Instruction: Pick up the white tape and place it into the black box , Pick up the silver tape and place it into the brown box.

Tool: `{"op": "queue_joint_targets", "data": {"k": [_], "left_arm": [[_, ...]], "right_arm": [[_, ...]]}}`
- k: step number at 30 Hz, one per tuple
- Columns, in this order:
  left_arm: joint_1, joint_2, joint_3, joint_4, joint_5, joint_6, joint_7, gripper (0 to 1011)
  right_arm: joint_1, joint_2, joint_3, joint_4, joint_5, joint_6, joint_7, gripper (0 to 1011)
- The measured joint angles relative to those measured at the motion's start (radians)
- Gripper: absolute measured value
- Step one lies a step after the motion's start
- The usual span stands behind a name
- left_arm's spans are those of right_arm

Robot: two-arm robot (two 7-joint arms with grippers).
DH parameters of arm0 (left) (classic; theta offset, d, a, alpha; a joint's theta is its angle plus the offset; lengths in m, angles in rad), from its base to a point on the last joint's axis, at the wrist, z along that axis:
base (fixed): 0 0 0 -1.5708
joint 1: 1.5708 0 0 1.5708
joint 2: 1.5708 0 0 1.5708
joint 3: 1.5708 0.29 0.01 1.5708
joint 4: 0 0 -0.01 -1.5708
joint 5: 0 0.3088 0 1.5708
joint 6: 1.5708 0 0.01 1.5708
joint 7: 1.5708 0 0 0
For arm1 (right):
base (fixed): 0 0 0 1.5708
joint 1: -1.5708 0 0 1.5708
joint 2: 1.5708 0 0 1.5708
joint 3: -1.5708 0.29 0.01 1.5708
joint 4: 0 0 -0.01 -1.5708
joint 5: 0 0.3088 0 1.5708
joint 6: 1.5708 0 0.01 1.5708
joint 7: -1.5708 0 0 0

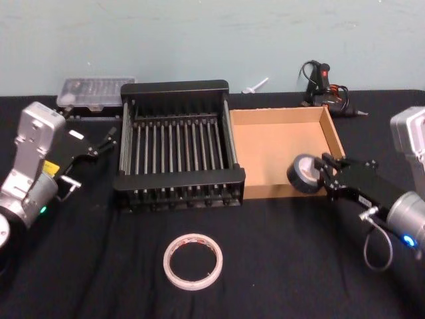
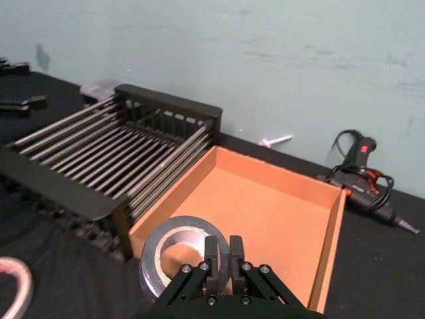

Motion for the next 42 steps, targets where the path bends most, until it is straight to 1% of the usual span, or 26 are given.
{"op": "queue_joint_targets", "data": {"k": [4,8,10,14,15,17,18,20,23,26,27,31,34,37,42], "left_arm": [[0.000,0.000,0.000,0.000,0.000,0.000,0.000,1001],[0.000,0.000,0.000,0.000,0.000,0.000,0.000,1001],[0.000,0.000,0.000,0.000,0.000,0.000,0.000,1001],[0.000,0.000,0.000,0.000,0.000,0.000,0.000,1001],[0.000,0.000,0.000,0.000,0.000,0.000,0.000,1001],[0.000,0.000,0.000,0.000,0.000,0.000,0.000,1001],[0.000,0.000,0.000,0.000,0.000,0.000,0.000,1001],[0.000,0.000,0.000,0.000,0.000,0.000,0.000,1001],[0.000,0.000,0.000,0.000,0.000,0.000,0.000,1001],[0.000,0.000,0.000,0.000,0.000,0.000,0.000,1001],[0.000,0.000,0.000,0.000,0.000,0.000,0.000,1001],[0.000,0.000,0.000,0.000,0.000,0.000,0.000,1002],[0.000,0.000,0.000,0.000,0.000,0.000,0.000,1001],[0.000,0.000,0.000,0.000,0.000,0.000,0.000,1001],[0.000,0.000,0.000,0.000,0.000,0.000,0.000,1001]], "right_arm": [[0.048,-0.025,-0.007,0.047,-0.018,-0.011,-0.012,112],[0.082,-0.046,-0.012,0.085,-0.029,-0.018,-0.020,112],[0.120,-0.066,-0.019,0.127,-0.046,-0.027,-0.029,112],[0.162,-0.088,-0.030,0.176,-0.068,-0.031,-0.036,112],[0.184,-0.099,-0.036,0.203,-0.077,-0.032,-0.038,113],[0.203,-0.108,-0.042,0.227,-0.088,-0.034,-0.039,112],[0.226,-0.120,-0.051,0.258,-0.102,-0.038,-0.040,112],[0.250,-0.130,-0.062,0.287,-0.118,-0.043,-0.041,113],[0.298,-0.158,-0.087,0.357,-0.154,-0.054,-0.046,113],[0.324,-0.175,-0.100,0.401,-0.176,-0.061,-0.052,113],[0.339,-0.186,-0.108,0.428,-0.192,-0.066,-0.057,112],[0.370,-0.208,-0.118,0.485,-0.218,-0.074,-0.064,112],[0.383,-0.221,-0.122,0.513,-0.232,-0.080,-0.065,112],[0.389,-0.228,-0.123,0.525,-0.240,-0.083,-0.068,112],[0.388,-0.226,-0.123,0.523,-0.240,-0.083,-0.068,112]]}}
